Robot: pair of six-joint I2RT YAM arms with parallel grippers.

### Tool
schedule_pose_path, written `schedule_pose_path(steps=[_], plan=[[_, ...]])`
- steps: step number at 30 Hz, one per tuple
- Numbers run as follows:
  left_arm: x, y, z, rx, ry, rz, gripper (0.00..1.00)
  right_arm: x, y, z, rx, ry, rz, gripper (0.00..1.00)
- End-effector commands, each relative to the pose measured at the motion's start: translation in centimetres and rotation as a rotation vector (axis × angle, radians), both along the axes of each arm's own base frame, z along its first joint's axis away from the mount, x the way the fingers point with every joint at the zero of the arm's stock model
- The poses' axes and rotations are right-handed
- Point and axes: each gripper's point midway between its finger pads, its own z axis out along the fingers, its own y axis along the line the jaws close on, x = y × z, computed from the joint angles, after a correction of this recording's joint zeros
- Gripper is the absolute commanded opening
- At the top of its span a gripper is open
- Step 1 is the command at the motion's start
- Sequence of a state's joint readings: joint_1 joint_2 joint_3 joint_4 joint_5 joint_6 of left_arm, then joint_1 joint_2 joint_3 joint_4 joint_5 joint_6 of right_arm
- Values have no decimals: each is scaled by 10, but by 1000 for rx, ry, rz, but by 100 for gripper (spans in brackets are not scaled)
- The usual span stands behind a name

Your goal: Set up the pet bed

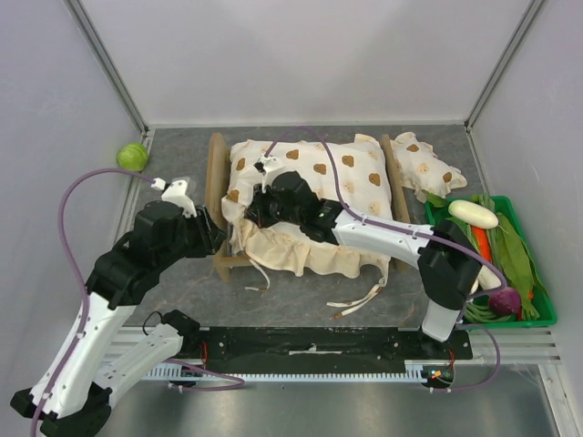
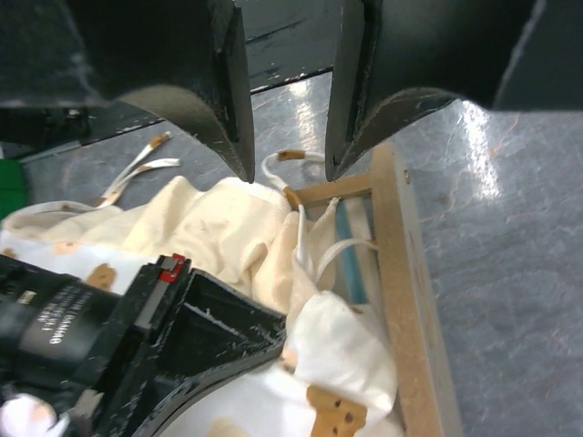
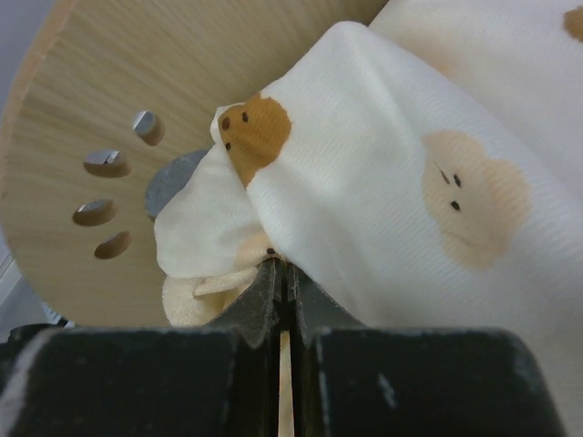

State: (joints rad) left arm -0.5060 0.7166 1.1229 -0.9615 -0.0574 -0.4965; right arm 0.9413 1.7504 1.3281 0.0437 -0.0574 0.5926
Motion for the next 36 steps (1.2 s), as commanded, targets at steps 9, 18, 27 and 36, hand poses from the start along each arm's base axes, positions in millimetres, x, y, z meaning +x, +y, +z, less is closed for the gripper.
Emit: schedule_pose_path(steps=[9,18,27,36], plan=[[19,4,-31,35,23,83,50,-12,23,-56,-161,-20,-43,5],[20,14,-35,52,1,129,58,-27,6,17,-125,-144,48,46],[26,20,-53,93,28,170,60,-61,-24,49,-83,-156,131,71],[44,17,-80,157,87,198,53,-142,-73,8,-71,-18,291,54]])
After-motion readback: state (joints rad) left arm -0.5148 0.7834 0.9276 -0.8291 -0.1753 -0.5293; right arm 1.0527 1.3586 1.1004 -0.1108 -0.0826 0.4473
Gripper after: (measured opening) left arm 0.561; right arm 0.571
